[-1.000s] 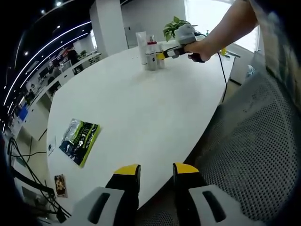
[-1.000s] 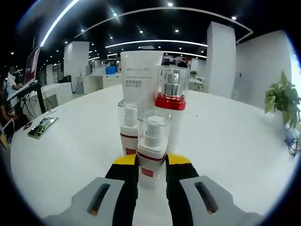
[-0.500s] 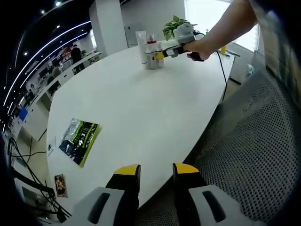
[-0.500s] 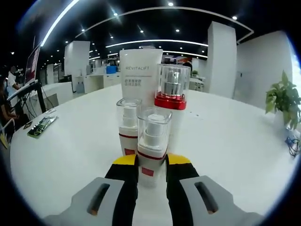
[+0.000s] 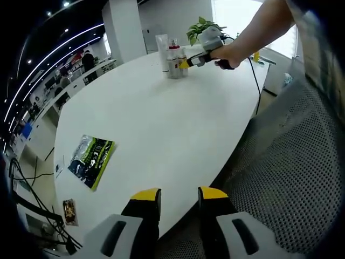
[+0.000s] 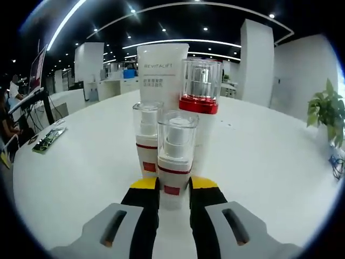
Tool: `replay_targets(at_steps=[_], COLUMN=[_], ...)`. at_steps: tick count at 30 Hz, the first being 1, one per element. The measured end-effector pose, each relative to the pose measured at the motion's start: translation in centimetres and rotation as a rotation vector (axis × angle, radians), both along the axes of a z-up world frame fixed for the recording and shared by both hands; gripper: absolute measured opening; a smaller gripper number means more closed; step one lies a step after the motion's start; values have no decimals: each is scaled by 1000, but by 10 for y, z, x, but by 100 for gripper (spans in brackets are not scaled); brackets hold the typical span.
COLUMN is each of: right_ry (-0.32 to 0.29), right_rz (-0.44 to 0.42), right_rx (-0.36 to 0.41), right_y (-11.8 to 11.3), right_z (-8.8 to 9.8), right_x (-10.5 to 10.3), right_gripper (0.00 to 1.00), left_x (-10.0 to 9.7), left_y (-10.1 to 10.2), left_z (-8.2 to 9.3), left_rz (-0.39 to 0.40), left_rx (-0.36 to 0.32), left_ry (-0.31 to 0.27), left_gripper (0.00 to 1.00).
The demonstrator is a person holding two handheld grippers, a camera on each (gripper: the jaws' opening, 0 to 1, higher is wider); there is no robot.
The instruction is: Arrange the skincare products in the storage area until every visible bottle or jar stands upright without overlapping.
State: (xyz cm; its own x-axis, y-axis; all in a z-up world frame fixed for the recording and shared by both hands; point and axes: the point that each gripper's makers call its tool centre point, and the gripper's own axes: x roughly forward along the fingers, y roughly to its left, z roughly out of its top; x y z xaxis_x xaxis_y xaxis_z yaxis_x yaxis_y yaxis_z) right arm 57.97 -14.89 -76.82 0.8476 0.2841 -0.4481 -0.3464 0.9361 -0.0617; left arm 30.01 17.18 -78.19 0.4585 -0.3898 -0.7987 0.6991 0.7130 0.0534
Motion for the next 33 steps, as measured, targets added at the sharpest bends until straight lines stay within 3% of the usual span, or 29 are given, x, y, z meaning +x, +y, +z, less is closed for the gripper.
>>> replay_targets(at_steps=[21, 33], right_ry=[37, 52], right_rz=[-9, -28], right_rx=[-8, -4], right_y=[-2, -4], right_z=[-2, -4], right_x=[-1, -2], right_gripper=[19, 30], left_x=[0, 0], left_y=[0, 1], left_z=[0, 0], left_rz=[-2, -3], left_rx=[2, 4], left_ry=[0, -3], left_gripper=[28, 28])
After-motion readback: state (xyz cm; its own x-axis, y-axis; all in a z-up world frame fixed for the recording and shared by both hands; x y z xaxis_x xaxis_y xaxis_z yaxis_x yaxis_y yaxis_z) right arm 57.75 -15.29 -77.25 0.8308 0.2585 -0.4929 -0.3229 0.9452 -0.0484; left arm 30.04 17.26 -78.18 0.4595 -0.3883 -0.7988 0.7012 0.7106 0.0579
